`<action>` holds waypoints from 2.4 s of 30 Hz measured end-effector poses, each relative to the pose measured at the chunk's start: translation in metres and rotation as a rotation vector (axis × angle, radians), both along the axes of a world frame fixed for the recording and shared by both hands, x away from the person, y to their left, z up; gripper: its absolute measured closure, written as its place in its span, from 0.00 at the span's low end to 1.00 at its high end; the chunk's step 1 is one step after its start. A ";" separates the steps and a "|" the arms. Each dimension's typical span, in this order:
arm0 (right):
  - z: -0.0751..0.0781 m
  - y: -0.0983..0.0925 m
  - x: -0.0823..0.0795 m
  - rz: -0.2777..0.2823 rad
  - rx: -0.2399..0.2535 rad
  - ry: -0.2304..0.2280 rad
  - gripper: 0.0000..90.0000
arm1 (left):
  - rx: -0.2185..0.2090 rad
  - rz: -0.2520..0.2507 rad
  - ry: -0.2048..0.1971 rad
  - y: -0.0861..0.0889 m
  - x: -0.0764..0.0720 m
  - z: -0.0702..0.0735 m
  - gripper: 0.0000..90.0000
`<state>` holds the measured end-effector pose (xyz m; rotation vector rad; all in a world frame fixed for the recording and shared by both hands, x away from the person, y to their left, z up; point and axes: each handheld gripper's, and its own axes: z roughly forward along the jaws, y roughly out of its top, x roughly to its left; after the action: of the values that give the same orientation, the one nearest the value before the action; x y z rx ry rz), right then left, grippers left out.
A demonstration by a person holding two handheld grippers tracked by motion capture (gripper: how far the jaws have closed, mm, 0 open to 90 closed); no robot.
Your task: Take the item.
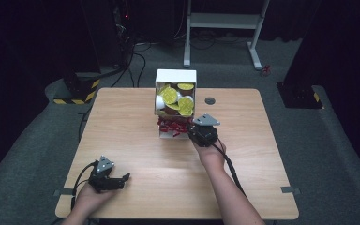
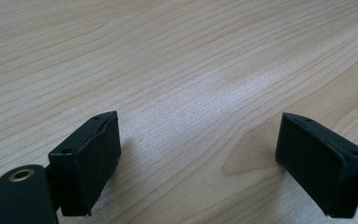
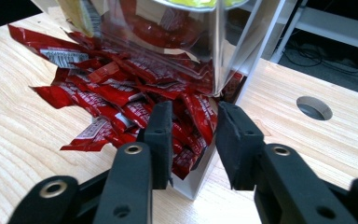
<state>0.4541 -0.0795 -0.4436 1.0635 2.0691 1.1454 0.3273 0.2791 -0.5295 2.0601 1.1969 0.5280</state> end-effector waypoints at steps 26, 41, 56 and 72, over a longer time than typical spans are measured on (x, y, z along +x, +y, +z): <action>-0.004 0.005 0.010 -0.023 -0.019 -0.009 0.83 | -0.003 0.001 -0.003 0.000 -0.001 0.000 0.17; -0.006 0.003 0.007 -0.006 -0.029 0.004 0.94 | -0.004 0.002 -0.002 0.001 -0.002 0.000 0.17; -0.005 -0.002 -0.002 -0.001 -0.013 -0.004 0.95 | -0.001 0.001 -0.004 0.001 -0.002 0.000 0.17; 0.002 -0.008 -0.020 0.021 -0.011 -0.038 0.97 | 0.001 -0.001 -0.004 0.001 -0.002 0.000 0.17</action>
<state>0.4342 -0.0874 -0.4418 1.0089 2.0592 1.1545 0.3250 0.2800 -0.5296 2.0597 1.1927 0.5323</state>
